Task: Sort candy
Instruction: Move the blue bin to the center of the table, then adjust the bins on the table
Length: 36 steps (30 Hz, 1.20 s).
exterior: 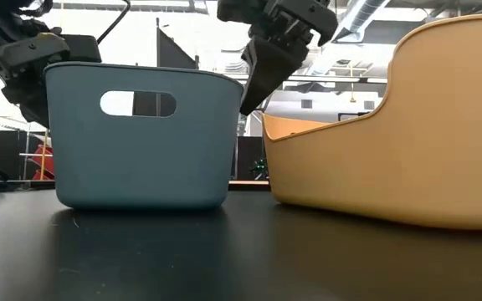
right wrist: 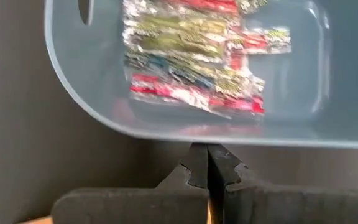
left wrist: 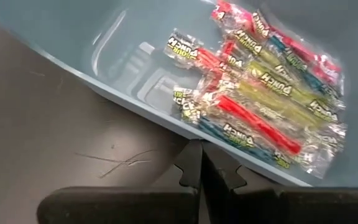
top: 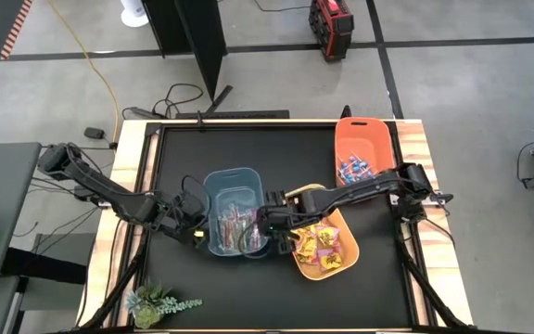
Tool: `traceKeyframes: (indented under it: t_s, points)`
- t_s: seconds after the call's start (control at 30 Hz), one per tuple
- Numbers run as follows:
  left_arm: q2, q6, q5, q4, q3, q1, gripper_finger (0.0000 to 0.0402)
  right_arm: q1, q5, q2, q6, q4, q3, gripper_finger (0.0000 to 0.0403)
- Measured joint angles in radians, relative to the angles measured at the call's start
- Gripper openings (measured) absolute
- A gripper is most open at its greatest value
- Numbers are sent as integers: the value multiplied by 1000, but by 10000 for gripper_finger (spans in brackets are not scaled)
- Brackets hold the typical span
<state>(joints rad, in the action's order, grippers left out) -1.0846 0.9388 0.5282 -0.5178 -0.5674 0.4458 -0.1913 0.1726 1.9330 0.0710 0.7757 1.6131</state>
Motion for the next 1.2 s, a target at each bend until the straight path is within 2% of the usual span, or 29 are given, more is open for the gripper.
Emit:
traceKeyframes:
  t_s: [0.23, 0.4, 0.5, 0.67, 0.83, 0.97, 1.07, 1.2]
  points:
    - [20, -14, -27, -14, 0, 1, 0, -60, 208, -86, -37, 40, 0, 6]
    - [20, -16, -58, -15, 0, 1, 0, -91, 299, -180, -110, 119, -16, 5]
    - [20, -18, -51, -11, 0, 9, 0, -87, 312, -260, -148, 86, -99, 2]
    - [20, -45, -51, 12, 0, 19, 0, -65, 331, -447, -197, -2, -318, 1]
    - [20, -47, -42, 18, 0, 37, 0, -27, 466, -703, -413, 52, -491, 1]
    - [20, -56, -25, 19, 0, 37, 0, 22, 469, -856, -569, 161, -572, 0]
    - [20, -56, -23, 21, 0, 37, 0, 41, 413, -909, -676, 232, -625, 0]
    - [20, -44, -22, 22, 0, 39, 0, -56, 319, -912, -800, 241, -723, 0]
